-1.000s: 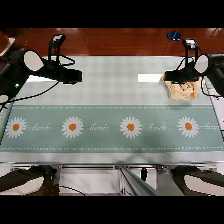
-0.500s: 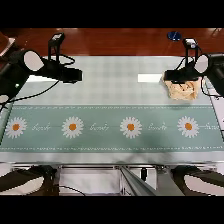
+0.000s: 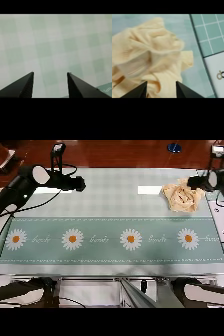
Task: Fold the shirts.
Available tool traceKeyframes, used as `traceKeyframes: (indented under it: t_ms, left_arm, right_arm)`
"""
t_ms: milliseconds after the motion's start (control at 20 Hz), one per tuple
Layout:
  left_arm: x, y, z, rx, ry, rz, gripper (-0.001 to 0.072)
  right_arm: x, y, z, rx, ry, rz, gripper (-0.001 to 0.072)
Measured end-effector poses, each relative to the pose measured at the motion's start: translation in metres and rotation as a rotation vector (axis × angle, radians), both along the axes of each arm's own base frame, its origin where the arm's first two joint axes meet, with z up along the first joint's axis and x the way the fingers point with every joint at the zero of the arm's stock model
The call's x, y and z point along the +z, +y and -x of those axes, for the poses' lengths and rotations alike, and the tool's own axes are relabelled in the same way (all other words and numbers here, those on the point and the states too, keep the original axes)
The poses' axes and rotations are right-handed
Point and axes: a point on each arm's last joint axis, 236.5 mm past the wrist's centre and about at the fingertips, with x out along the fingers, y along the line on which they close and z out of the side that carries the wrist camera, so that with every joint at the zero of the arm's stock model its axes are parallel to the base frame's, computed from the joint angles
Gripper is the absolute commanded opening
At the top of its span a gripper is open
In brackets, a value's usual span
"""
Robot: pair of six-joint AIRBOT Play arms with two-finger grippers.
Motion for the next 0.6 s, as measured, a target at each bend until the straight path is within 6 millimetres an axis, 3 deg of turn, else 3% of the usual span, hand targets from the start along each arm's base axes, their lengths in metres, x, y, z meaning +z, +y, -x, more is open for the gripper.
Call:
traceKeyframes:
  t_ms: [200, 350, 400, 500, 600]
  left_arm:
    - [-0.005, 0.000, -0.007, 0.011, -0.010, 0.004, 0.0507]
    - [-0.006, 0.000, -0.008, 0.013, -0.012, 0.004, 0.0507]
    - [-0.007, 0.000, -0.008, 0.013, -0.009, 0.003, 0.0507]
    - [-0.008, 0.000, -0.007, 0.012, -0.005, 0.003, 0.0507]
    - [-0.008, 0.004, -0.002, 0.010, 0.024, -0.004, 0.0505]
  right_arm:
    - [-0.056, -0.026, 0.000, -0.088, 0.037, -0.155, 0.0412]
    - [-0.092, -0.015, -0.008, -0.067, 0.070, -0.259, 0.0393]
    - [-0.101, -0.006, -0.012, -0.050, 0.080, -0.292, 0.0330]
    - [-0.112, 0.013, -0.018, -0.001, 0.107, -0.341, 0.0051]
    - [-0.115, 0.035, -0.021, 0.077, 0.150, -0.369, 0.0028]
